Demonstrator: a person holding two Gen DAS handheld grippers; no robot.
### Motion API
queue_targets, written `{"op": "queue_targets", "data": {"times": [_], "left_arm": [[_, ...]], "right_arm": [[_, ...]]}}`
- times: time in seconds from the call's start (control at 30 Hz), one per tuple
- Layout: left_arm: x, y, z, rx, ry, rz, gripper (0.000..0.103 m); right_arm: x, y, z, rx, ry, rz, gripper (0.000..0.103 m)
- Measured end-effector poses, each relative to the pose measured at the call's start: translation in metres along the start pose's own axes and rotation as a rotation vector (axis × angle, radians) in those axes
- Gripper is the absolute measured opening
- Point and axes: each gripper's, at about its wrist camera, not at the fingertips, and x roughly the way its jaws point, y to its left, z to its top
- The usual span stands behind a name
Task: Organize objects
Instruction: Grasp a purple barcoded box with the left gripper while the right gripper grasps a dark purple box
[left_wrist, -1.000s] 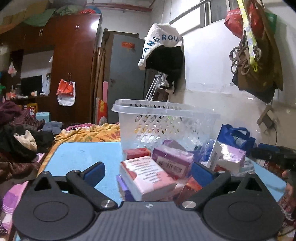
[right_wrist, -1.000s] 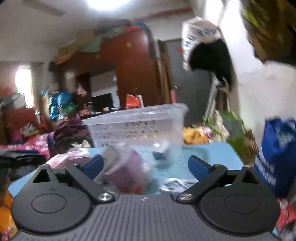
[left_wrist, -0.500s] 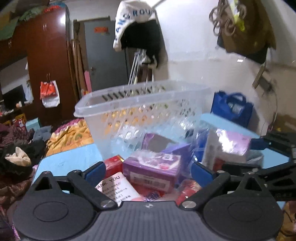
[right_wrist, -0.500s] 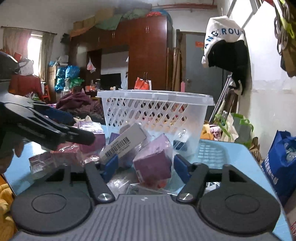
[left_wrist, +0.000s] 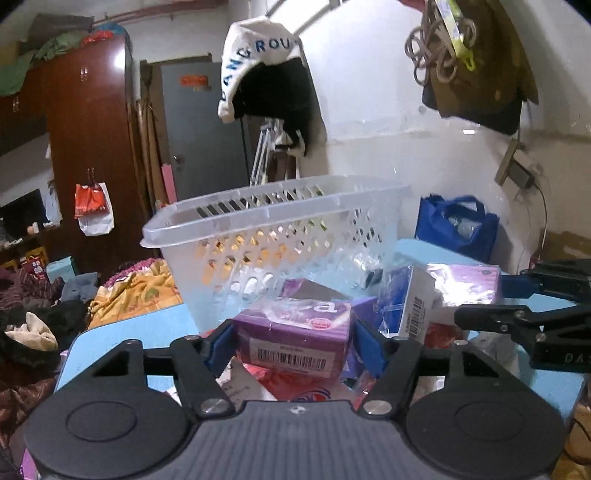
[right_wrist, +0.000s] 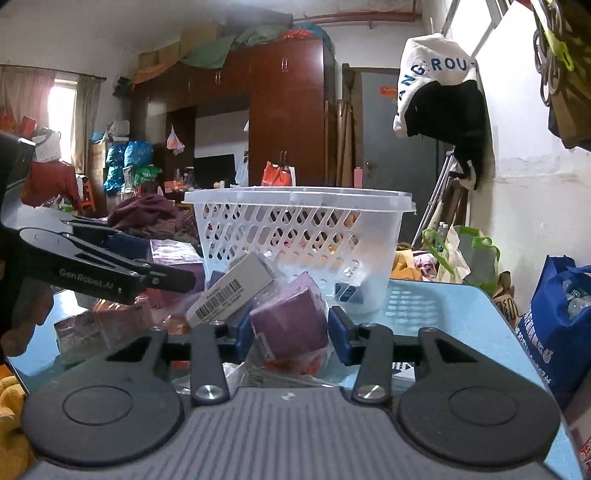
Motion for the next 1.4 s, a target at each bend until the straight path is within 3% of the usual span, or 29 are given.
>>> {"op": "queue_targets", "data": {"times": [0.27, 0.47, 1.03, 1.4], "left_arm": [[-0.032, 0.01, -0.005, -0.103, -0.147, -0.003, 0.071], [-0.048, 0.01, -0.013, -0.118, -0.205, 0.0, 0.071], [-0.068, 0.02, -0.013, -0.187, -0.289, 0.013, 0.071], [-0.063, 0.034, 0.009, -0.2, -0.294, 0.041, 0.071]], "right_arm": [[-0.012, -0.006, 0.003, 0.021, -0.046, 0.006, 0.046], [-0.015, -0.015, 0.003, 0.042, -0.067, 0.004, 0.046], [-0.033, -0.03, 0.018, 0.109, -0.177, 0.034, 0.046], [-0.01, -0.038, 0.039, 0.122, -0.16, 0.092, 0.046]]}}
